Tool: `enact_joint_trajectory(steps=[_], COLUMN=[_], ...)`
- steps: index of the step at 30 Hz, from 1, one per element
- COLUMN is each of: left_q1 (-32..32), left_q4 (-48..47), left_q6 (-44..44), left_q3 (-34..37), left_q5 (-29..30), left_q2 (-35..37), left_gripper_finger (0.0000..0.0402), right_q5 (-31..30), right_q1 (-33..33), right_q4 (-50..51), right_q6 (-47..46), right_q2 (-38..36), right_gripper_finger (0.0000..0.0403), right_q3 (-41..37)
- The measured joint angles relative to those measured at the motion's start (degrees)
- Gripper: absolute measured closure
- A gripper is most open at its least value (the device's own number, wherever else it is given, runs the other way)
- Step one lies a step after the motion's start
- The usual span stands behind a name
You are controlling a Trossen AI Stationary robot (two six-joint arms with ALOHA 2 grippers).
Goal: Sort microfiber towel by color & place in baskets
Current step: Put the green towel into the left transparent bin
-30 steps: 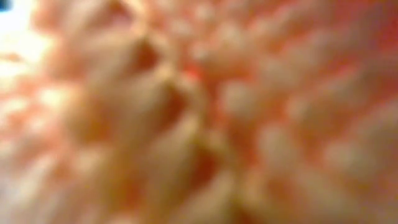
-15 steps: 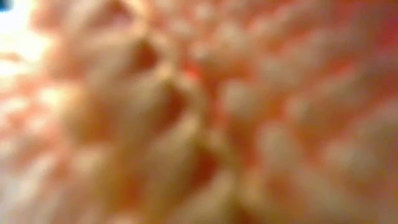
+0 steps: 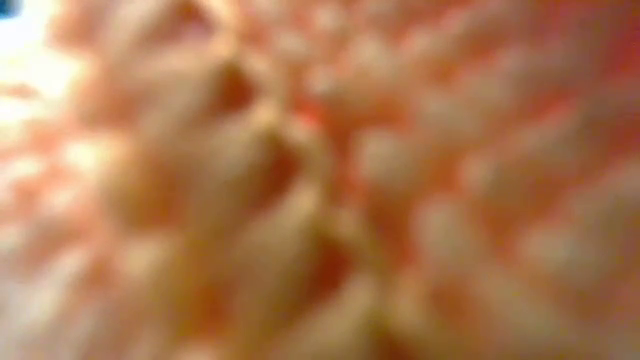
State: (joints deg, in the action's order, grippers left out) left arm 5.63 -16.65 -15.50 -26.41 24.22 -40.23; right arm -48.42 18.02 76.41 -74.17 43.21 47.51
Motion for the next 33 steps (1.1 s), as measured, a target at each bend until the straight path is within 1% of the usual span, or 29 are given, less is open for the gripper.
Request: enact_joint_trajectory(steps=[3, 8, 13, 17, 20, 24, 26, 29, 33], left_q1=[-0.43, -2.26, -3.54, -3.87, -3.85, -3.85, -3.85, -3.85, -3.85], left_q4=[0.62, 0.64, 0.62, 0.61, 0.62, 0.61, 0.61, 0.61, 0.61], left_q6=[1.26, 1.11, 1.15, 1.69, 3.85, 5.83, 6.71, 7.27, 7.80], left_q3=[0.00, 0.00, 0.00, 0.00, 0.00, 0.00, 0.00, 0.00, 0.00], left_q5=[1.50, 1.63, 1.53, 1.28, 0.17, -0.14, -0.14, -0.14, -0.14], left_q2=[-0.87, -1.74, -1.99, -1.99, -1.99, -1.99, -1.99, -1.99, -1.99], left_gripper_finger=[0.0401, 0.0401, 0.0401, 0.0401, 0.0401, 0.0401, 0.0401, 0.0401, 0.0401], right_q5=[4.20, 11.95, 16.85, 20.55, 22.56, 22.65, 22.68, 22.02, 21.91], right_q1=[-8.86, -23.69, -35.60, -43.36, -47.49, -51.11, -52.40, -54.18, -56.25], right_q4=[-4.13, -10.70, -14.45, -16.26, -17.67, -18.80, -19.17, -20.97, -24.42], right_q6=[9.90, 22.56, 30.44, 33.13, 33.29, 32.95, 31.25, 29.49, 29.18], right_q2=[0.60, 4.38, 8.62, 11.59, 13.67, 17.12, 19.06, 22.49, 26.93], right_gripper_finger=[0.0402, 0.0402, 0.0400, 0.0376, 0.0343, 0.0294, 0.0273, 0.0251, 0.0232], right_q3=[0.00, 0.00, 0.00, 0.00, 0.00, 0.00, 0.00, 0.00, 0.00])
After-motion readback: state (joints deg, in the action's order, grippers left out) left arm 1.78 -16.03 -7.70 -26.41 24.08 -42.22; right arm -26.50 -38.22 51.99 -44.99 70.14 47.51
